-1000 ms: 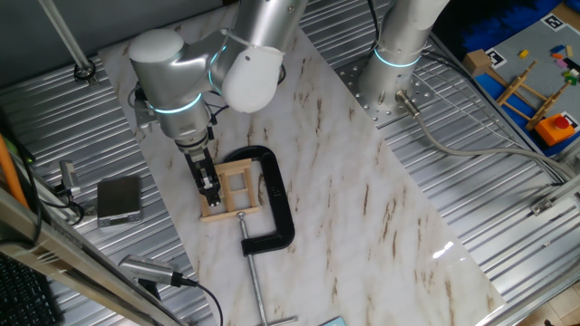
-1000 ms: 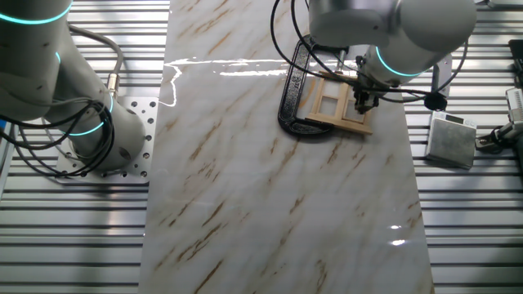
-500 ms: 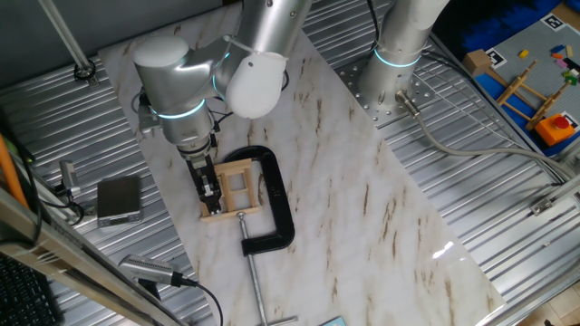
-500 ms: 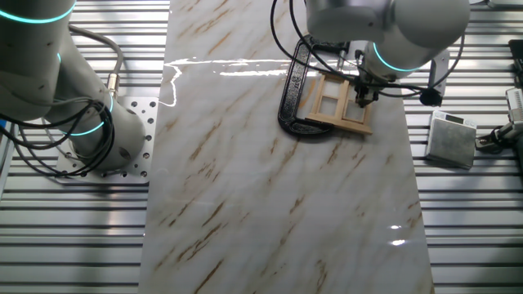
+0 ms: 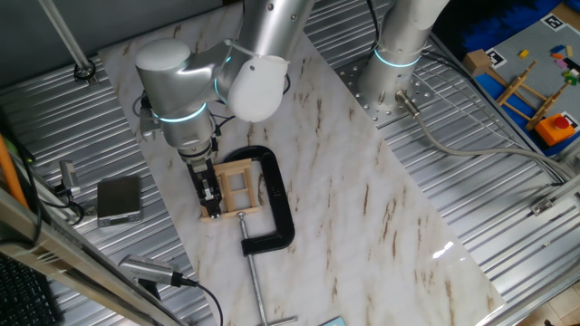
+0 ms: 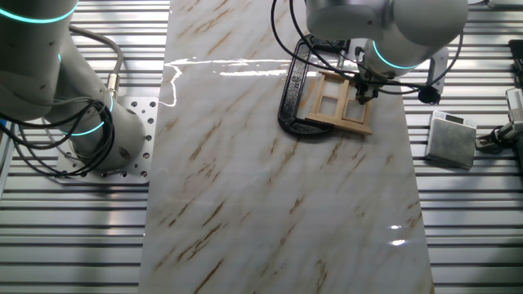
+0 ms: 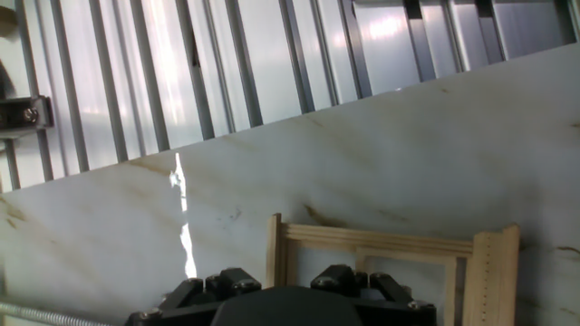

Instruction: Close a sliding window

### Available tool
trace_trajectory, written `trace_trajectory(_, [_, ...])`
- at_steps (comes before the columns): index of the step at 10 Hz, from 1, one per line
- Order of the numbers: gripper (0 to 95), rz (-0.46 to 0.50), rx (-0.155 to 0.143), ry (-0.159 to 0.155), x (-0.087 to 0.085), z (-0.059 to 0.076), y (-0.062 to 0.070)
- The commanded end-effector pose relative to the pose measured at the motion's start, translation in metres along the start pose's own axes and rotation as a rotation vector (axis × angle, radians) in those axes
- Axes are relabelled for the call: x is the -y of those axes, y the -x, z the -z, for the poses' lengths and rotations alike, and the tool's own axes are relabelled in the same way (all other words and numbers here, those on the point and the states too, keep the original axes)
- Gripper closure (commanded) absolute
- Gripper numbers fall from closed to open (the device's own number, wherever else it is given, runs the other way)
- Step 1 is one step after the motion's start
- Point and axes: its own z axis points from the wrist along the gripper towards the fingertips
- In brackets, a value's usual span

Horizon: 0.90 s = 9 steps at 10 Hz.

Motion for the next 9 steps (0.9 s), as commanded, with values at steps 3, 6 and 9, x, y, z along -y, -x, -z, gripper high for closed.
trace_trajectory(3, [38.0,0.002,-0.003,0.004,-0.0001,-0.0004,-0.0001])
trace_trajectory(6, [38.0,0.003,-0.005,0.005,0.0003,-0.0021,-0.001])
trace_trajectory(9, [38.0,0.005,-0.008,-0.001,0.0025,-0.0041,-0.0045])
